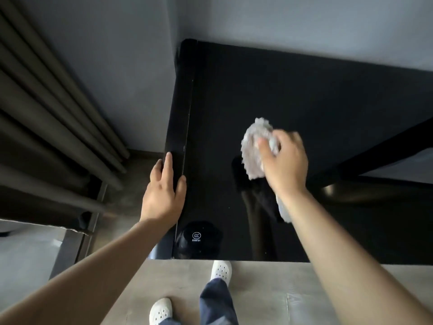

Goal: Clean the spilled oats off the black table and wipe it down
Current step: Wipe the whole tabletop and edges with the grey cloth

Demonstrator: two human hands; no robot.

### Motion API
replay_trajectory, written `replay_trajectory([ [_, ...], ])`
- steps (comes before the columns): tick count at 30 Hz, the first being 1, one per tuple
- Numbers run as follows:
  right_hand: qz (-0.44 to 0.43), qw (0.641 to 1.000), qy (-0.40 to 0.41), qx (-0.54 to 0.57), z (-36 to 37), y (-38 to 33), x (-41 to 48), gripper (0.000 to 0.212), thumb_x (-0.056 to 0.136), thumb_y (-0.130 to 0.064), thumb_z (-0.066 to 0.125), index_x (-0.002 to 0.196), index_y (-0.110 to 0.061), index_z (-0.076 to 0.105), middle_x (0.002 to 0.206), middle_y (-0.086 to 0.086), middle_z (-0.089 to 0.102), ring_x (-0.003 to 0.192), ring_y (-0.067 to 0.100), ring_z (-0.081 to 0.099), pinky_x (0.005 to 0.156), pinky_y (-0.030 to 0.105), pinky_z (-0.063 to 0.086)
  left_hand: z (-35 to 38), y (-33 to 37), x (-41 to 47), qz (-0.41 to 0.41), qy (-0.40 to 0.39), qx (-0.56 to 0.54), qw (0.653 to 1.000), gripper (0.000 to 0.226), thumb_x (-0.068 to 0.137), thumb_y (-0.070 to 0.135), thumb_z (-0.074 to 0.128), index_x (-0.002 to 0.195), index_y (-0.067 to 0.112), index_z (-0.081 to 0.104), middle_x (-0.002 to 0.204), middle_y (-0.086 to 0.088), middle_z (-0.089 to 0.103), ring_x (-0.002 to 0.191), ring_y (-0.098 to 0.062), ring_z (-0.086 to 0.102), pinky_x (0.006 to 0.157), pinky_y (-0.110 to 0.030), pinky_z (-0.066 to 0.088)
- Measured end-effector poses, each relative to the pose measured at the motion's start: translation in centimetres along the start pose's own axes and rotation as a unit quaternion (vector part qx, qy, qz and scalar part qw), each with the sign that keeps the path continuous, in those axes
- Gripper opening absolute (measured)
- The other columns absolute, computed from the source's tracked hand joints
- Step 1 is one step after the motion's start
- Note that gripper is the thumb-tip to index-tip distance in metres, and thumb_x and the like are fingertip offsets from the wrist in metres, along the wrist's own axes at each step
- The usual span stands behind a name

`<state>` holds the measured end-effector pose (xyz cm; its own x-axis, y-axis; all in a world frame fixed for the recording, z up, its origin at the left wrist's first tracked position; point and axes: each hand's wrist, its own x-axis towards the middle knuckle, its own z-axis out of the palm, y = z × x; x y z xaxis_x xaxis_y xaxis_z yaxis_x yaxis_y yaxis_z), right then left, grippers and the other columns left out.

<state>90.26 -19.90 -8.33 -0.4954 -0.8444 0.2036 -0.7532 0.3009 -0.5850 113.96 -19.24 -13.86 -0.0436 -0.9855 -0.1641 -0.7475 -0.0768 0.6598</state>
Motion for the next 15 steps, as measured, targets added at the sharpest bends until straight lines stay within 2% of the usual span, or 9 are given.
replay_trajectory([
  [2,0.038,0.998,-0.01,-0.039,2.5,-0.2,3.3,0.031,0.089,-0.049,0.052,0.092,-0.02,0.061,0.099,0.0,0.055,0.089,0.021,0.058,0.067,0.032,0.047,0.1,0.0,-0.1,-0.014,0.016,-0.006,1.0,0.059,0.098,0.038,0.039,0.151,0.035,0.013,0.155,-0.005,0.023,0.124,-0.032,0.046,0.095,-0.038,0.04],
  [4,0.046,0.992,-0.031,-0.114,5.5,-0.6,3.9,0.039,0.091,-0.052,0.048,0.102,-0.018,0.063,0.104,0.004,0.057,0.097,0.025,0.057,0.069,0.03,0.04,0.3,0.0,0.1,-0.018,0.031,-0.008,0.999,0.057,0.098,0.039,0.038,0.15,0.037,0.015,0.153,-0.003,0.026,0.12,-0.031,0.049,0.092,-0.036,0.041],
  [7,-0.047,0.98,-0.023,-0.189,7.4,-1.7,1.1,0.035,0.091,-0.049,0.051,0.105,-0.019,0.062,0.104,0.003,0.058,0.095,0.025,0.055,0.069,0.032,0.033,0.5,-0.1,0.3,-0.022,0.042,-0.014,0.999,0.055,0.098,0.039,0.038,0.149,0.039,0.017,0.151,0.0,0.029,0.117,-0.03,0.051,0.092,-0.036,0.041],
  [11,-0.187,0.971,-0.067,-0.136,4.9,-1.0,-5.3,0.025,0.086,-0.043,0.061,0.101,-0.024,0.065,0.094,-0.004,0.058,0.08,0.018,0.056,0.063,0.026,0.032,0.6,-0.2,0.3,-0.017,0.042,-0.023,0.999,0.053,0.098,0.038,0.037,0.148,0.039,0.019,0.151,0.0,0.03,0.117,-0.029,0.051,0.089,-0.033,0.038],
  [13,-0.2,0.966,-0.127,-0.104,2.6,-0.5,-8.3,0.025,0.083,-0.046,0.061,0.098,-0.026,0.065,0.089,-0.01,0.057,0.075,0.013,0.055,0.061,0.024,0.034,0.6,-0.2,0.2,-0.015,0.039,-0.023,0.999,0.053,0.099,0.037,0.036,0.149,0.038,0.019,0.151,0.0,0.03,0.116,-0.029,0.052,0.086,-0.031,0.037],
  [15,-0.16,0.964,-0.203,-0.061,0.4,-0.4,-10.0,0.027,0.079,-0.053,0.057,0.093,-0.031,0.064,0.082,-0.012,0.056,0.069,0.007,0.054,0.059,0.026,0.039,0.5,-0.2,0.3,-0.018,0.037,-0.024,0.999,0.053,0.099,0.037,0.035,0.149,0.038,0.019,0.151,0.0,0.03,0.115,-0.029,0.052,0.086,-0.03,0.037],
])
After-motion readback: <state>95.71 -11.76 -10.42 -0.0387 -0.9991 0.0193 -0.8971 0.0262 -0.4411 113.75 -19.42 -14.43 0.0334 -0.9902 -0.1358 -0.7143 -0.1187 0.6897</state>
